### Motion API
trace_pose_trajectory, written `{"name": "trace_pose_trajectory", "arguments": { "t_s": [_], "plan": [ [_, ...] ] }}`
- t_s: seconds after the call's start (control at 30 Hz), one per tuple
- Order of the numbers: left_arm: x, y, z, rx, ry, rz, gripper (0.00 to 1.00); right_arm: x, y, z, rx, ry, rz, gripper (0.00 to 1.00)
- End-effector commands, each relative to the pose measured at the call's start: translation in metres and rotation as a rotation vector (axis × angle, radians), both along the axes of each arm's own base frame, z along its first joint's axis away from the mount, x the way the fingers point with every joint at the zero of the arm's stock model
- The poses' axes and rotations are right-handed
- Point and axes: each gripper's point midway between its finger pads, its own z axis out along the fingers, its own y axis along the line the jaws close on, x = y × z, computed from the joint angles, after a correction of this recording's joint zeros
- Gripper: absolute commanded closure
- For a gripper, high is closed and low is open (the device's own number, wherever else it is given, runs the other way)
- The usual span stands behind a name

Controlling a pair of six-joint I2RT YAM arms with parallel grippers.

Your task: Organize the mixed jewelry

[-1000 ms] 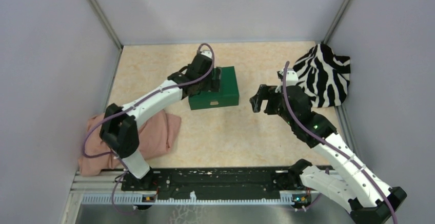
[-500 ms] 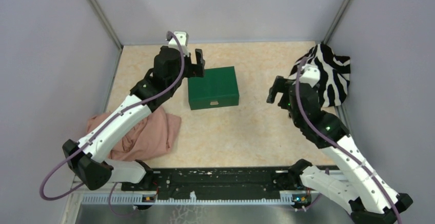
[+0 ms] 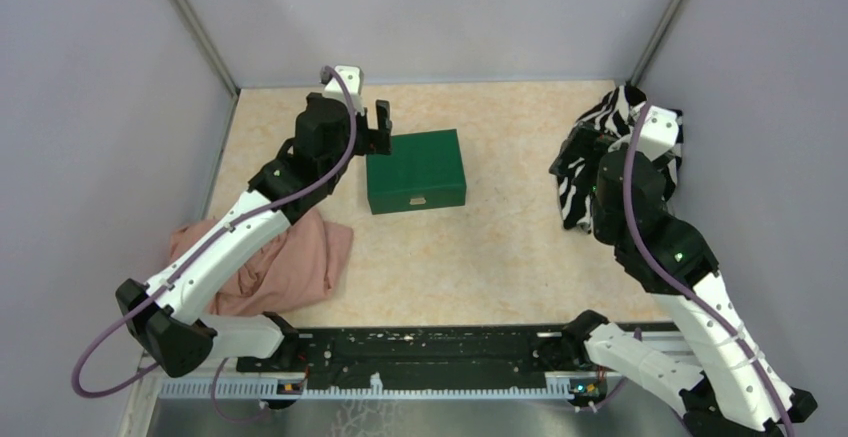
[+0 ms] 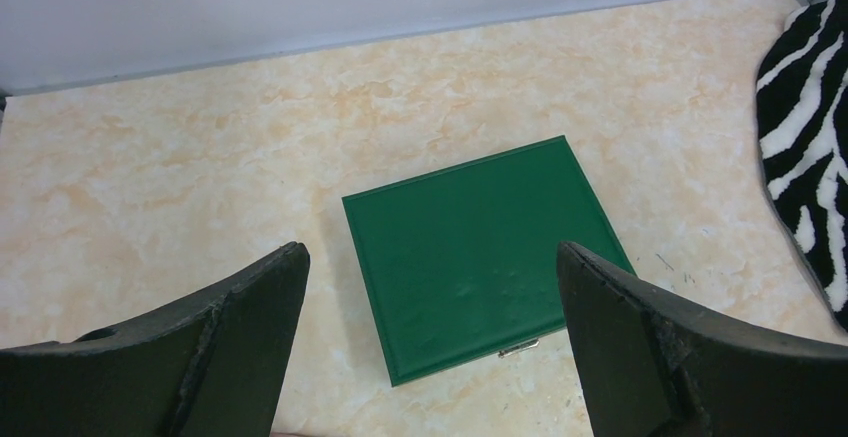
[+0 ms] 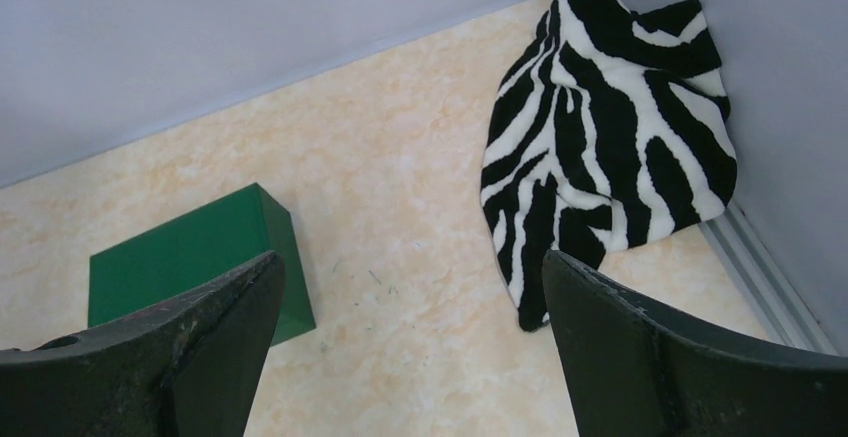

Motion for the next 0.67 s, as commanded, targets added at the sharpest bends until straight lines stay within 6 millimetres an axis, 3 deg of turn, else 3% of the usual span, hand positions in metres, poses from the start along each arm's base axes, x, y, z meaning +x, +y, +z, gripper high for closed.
{"name": "trace_pose_trajectory", "arguments": {
  "t_s": [0.0, 0.63],
  "plan": [
    [0.0, -0.002, 0.009, -0.005, -0.02, -0.015, 0.01, 0.003, 0.001, -0.008, -0.018, 0.019, -0.002, 0.01],
    [-0.002, -0.008, 0.003, -0.017, 0.01, -0.043, 0.01, 0.015, 0.016, -0.011, -0.029, 0.009, 0.047, 0.01]
  ]
}}
